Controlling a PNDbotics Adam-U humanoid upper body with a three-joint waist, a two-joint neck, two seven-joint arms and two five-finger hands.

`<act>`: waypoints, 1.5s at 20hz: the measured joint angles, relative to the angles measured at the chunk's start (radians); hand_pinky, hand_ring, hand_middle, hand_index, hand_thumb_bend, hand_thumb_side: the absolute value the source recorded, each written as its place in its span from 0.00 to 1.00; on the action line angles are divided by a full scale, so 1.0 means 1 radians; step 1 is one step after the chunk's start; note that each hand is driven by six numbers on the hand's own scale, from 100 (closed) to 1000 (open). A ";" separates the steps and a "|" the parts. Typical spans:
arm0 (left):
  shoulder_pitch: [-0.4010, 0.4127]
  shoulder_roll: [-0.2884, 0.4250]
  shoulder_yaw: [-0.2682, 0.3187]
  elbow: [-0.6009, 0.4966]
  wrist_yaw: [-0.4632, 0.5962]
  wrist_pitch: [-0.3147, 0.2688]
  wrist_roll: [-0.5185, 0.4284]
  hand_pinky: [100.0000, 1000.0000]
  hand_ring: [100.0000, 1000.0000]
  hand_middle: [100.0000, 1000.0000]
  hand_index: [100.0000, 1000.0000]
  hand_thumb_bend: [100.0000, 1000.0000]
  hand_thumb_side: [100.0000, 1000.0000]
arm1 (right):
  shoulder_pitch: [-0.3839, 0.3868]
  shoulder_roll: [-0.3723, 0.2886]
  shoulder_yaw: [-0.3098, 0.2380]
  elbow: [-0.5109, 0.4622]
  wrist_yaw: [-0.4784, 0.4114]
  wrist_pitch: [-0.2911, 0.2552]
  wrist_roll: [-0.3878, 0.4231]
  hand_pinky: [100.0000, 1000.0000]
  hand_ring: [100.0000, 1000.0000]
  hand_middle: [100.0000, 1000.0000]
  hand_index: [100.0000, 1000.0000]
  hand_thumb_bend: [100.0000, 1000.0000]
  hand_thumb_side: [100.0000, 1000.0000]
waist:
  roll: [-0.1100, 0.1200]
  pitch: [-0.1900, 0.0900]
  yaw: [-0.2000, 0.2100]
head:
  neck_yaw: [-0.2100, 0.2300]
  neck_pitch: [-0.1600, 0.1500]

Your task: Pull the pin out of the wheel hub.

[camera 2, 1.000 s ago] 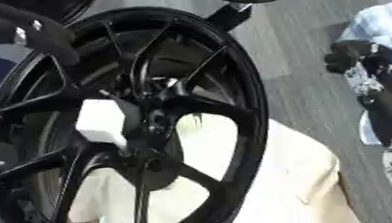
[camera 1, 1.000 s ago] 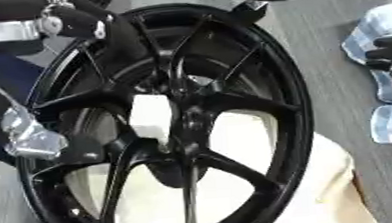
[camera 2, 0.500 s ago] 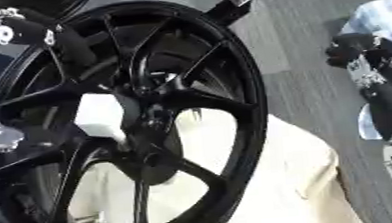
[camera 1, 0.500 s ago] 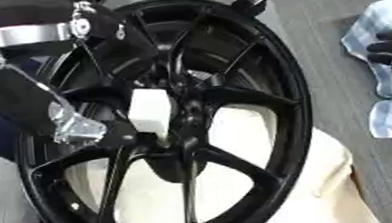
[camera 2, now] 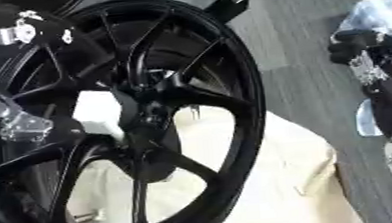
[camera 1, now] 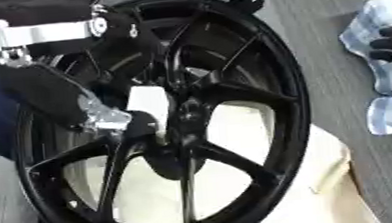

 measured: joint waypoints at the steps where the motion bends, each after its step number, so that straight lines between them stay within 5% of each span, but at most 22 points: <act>1: 0.000 -0.003 -0.003 0.000 -0.001 0.010 0.001 0.94 0.92 0.74 0.88 0.48 0.53 | -0.001 0.000 0.000 0.000 0.000 0.000 0.000 0.73 0.69 0.65 0.52 0.24 0.40 | 0.000 0.000 -0.001 | 0.000 0.000; 16: 0.029 -0.004 -0.025 0.000 -0.097 0.019 -0.006 0.95 0.94 0.79 0.89 0.49 0.42 | -0.009 0.001 0.000 0.000 -0.005 0.000 0.000 0.73 0.69 0.65 0.52 0.23 0.40 | 0.001 0.003 -0.012 | -0.022 -0.027; 30: 0.062 -0.003 -0.037 0.000 -0.227 -0.031 -0.021 0.94 0.88 0.69 0.85 0.49 0.35 | -0.014 0.003 0.000 0.000 -0.008 0.004 0.000 0.73 0.69 0.65 0.52 0.23 0.40 | 0.001 0.011 -0.015 | -0.041 -0.056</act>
